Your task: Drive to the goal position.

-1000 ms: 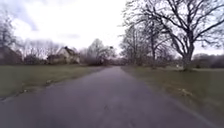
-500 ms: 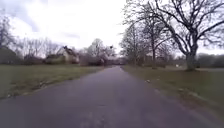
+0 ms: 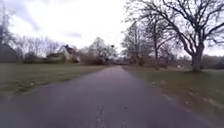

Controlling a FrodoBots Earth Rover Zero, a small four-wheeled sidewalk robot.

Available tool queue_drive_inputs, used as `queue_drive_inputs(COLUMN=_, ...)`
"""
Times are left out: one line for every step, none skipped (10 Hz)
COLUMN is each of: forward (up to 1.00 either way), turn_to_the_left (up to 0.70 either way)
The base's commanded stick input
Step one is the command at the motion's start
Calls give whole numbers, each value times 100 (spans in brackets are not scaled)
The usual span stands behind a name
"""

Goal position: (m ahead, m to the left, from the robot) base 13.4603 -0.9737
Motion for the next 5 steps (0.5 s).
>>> queue_drive_inputs(forward=100, turn_to_the_left=0)
queue_drive_inputs(forward=100, turn_to_the_left=0)
queue_drive_inputs(forward=100, turn_to_the_left=0)
queue_drive_inputs(forward=100, turn_to_the_left=0)
queue_drive_inputs(forward=100, turn_to_the_left=0)
